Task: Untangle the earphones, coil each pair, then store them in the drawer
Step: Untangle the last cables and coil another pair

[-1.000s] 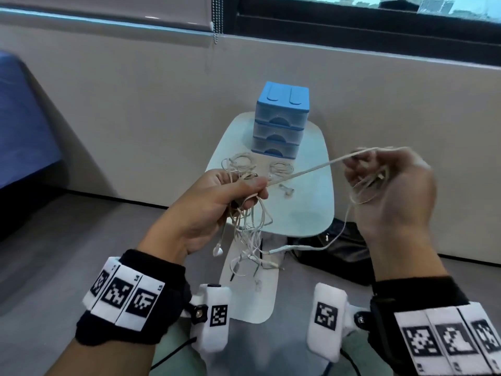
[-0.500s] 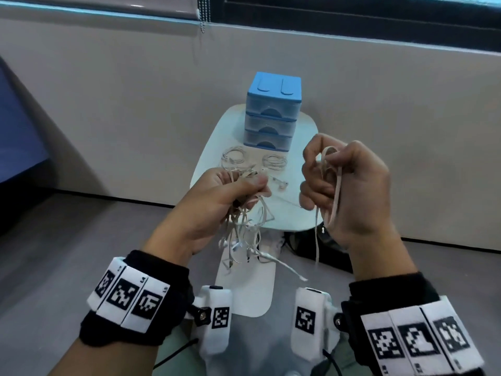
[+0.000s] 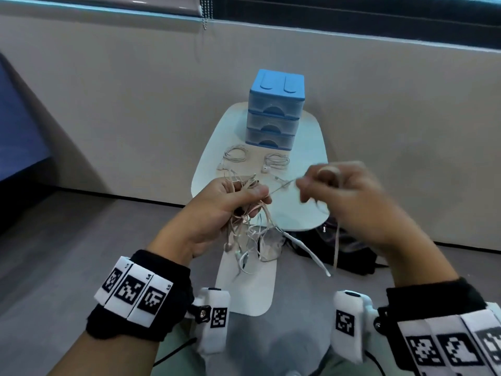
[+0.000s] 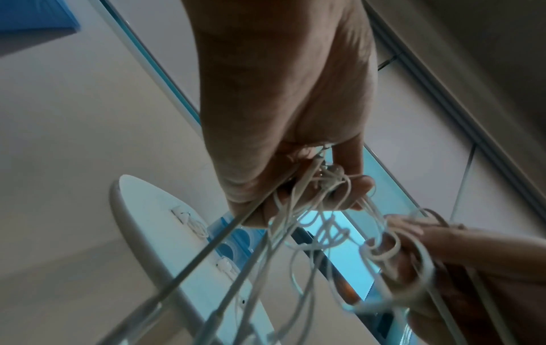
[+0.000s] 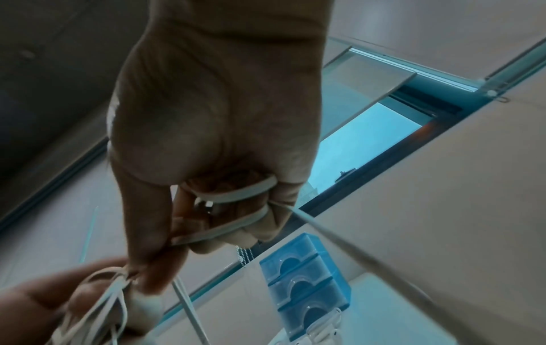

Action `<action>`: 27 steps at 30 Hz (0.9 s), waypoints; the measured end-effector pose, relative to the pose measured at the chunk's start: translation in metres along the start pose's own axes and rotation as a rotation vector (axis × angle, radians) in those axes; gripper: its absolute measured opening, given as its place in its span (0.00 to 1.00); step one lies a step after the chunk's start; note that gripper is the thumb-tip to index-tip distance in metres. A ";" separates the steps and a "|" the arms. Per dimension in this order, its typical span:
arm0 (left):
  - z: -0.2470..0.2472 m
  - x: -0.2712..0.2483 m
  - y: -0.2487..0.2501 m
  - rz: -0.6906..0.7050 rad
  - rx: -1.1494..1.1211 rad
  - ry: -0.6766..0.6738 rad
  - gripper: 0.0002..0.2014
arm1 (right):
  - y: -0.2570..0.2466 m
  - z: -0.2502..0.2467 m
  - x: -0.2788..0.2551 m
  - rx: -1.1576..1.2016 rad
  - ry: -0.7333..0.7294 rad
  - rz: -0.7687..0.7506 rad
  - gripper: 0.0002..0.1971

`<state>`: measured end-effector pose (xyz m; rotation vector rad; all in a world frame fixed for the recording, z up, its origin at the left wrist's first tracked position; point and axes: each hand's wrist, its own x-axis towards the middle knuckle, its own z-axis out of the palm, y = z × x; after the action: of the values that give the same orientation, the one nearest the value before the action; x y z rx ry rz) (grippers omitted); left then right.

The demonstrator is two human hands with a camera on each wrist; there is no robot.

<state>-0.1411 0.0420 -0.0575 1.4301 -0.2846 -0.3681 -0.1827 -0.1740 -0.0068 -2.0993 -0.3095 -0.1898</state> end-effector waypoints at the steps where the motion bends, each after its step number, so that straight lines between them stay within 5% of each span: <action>1: -0.001 0.000 -0.001 -0.002 0.021 -0.013 0.09 | 0.003 -0.005 0.002 0.132 0.143 -0.005 0.15; 5: 0.000 -0.001 0.001 0.019 0.065 -0.091 0.08 | 0.002 -0.022 0.011 0.686 0.488 0.039 0.04; 10: -0.003 -0.002 0.007 -0.008 0.141 -0.083 0.09 | -0.007 -0.030 0.019 1.016 0.549 -0.001 0.15; 14: -0.013 -0.004 0.005 -0.005 0.171 -0.032 0.10 | -0.004 -0.038 0.014 1.048 0.608 -0.029 0.15; 18: -0.020 -0.007 0.009 0.020 0.182 -0.016 0.11 | 0.020 -0.039 0.003 0.405 0.371 0.088 0.22; 21: -0.012 -0.007 0.013 0.040 0.192 -0.091 0.13 | 0.034 -0.020 0.000 0.071 0.036 0.189 0.11; 25: 0.002 -0.007 0.017 0.082 0.206 -0.209 0.10 | 0.032 0.012 -0.002 0.044 -0.216 0.157 0.21; 27: 0.003 -0.008 0.018 0.086 0.224 -0.233 0.09 | 0.030 0.026 -0.003 0.122 -0.272 0.112 0.17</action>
<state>-0.1480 0.0437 -0.0394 1.5900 -0.5896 -0.4440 -0.1762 -0.1669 -0.0452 -2.0150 -0.3543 0.1785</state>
